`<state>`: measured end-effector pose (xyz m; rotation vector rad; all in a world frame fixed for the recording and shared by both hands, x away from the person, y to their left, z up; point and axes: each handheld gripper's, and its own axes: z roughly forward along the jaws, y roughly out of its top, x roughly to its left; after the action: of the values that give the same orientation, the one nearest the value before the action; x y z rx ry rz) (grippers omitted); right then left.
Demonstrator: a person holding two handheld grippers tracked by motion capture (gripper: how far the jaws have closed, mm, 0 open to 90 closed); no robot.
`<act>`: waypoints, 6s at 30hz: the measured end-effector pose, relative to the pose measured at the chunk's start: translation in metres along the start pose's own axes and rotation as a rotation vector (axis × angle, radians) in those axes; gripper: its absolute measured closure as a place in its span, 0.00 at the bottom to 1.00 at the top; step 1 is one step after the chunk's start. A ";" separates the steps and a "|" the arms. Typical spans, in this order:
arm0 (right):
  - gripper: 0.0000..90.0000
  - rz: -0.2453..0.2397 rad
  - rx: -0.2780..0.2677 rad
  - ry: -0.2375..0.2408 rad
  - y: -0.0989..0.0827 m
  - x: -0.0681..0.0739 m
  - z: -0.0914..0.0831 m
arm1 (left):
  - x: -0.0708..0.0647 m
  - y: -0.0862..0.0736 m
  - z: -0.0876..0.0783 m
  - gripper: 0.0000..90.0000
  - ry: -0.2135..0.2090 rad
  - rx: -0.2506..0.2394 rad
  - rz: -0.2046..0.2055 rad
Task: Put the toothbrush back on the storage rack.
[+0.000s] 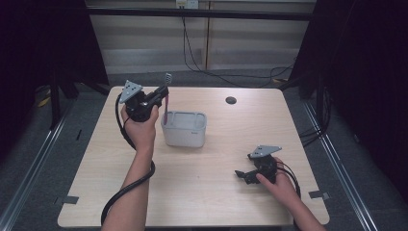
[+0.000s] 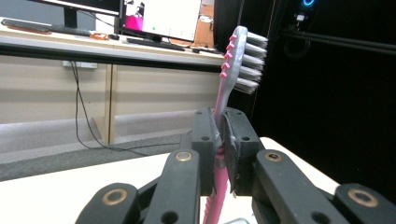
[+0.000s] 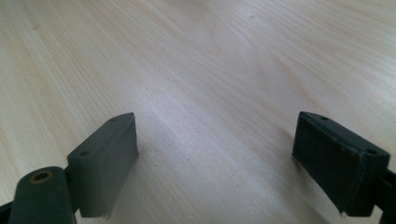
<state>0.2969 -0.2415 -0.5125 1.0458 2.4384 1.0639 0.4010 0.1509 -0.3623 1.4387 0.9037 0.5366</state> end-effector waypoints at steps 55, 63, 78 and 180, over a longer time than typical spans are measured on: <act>0.15 -0.001 0.000 0.000 0.000 0.000 0.000 | 0.013 -0.046 -0.017 0.92 0.063 0.058 -0.034; 0.15 0.000 0.000 0.000 0.000 0.000 0.000 | 0.013 -0.049 -0.018 0.92 0.068 0.066 -0.029; 0.15 -0.001 0.000 0.001 0.000 0.000 0.000 | 0.013 -0.059 -0.019 0.92 0.073 0.082 -0.035; 0.15 -0.001 0.000 0.001 0.000 0.000 0.000 | 0.017 -0.067 -0.036 0.36 0.072 0.219 0.034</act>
<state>0.2969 -0.2415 -0.5125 1.0441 2.4390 1.0643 0.3690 0.1789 -0.4273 1.6429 1.0212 0.5302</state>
